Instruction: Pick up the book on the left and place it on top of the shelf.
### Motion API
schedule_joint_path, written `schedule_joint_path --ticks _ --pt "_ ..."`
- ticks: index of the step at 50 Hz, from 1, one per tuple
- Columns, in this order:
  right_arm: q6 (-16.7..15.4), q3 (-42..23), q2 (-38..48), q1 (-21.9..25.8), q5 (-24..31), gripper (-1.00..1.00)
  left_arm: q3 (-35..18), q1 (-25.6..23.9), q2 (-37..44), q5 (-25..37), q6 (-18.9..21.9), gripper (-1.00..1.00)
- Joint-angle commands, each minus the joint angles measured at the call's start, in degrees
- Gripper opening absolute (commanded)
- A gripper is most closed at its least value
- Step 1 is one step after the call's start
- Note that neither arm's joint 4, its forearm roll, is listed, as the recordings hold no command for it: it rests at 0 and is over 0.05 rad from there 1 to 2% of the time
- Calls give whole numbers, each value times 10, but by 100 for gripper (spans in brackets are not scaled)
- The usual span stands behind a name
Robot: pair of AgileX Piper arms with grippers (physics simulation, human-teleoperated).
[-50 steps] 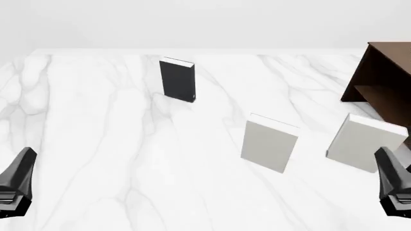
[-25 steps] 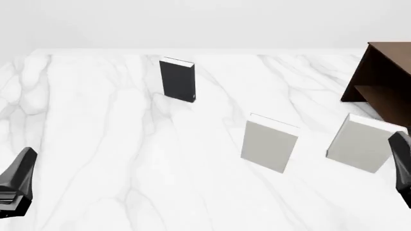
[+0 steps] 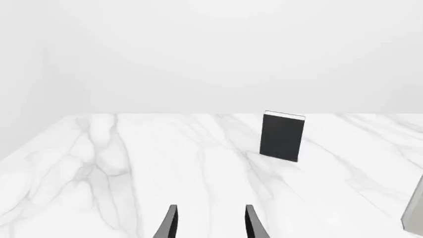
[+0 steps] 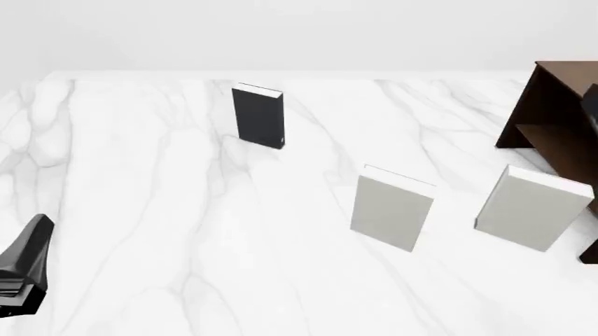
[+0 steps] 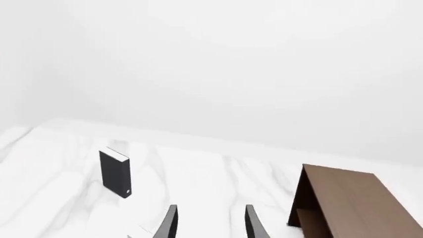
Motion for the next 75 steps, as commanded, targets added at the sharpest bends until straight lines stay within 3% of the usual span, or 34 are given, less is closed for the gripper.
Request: schedule_joint_path --ticks 1,7,9,19,21,23,38,39,42,43,51,75 --pt "-33 -87 107 29 -12 100 0 0 0 0 0 100" --pt "-47 -120 157 48 -16 100 0 0 0 0 0 100" --pt "-52 -147 183 74 3 100 0 0 0 0 0 100" --pt "-92 -238 262 96 20 100 0 0 0 0 0 100" --pt "-88 -256 277 101 26 100 0 0 0 0 0 100" --pt "-100 -260 291 112 26 100 0 0 0 0 0 100" --pt "-101 -290 396 128 -8 100 0 0 0 0 0 100" --pt "-98 -301 445 134 -33 100 0 0 0 0 0 100" --pt "-99 -304 464 137 -36 100 0 0 0 0 0 100" --pt "-112 -380 584 150 -29 100 0 0 0 0 0 100" --pt "-131 -397 617 158 -30 100 0 0 0 0 0 100" --pt "-143 -485 730 158 -30 100 0 0 0 0 0 100"
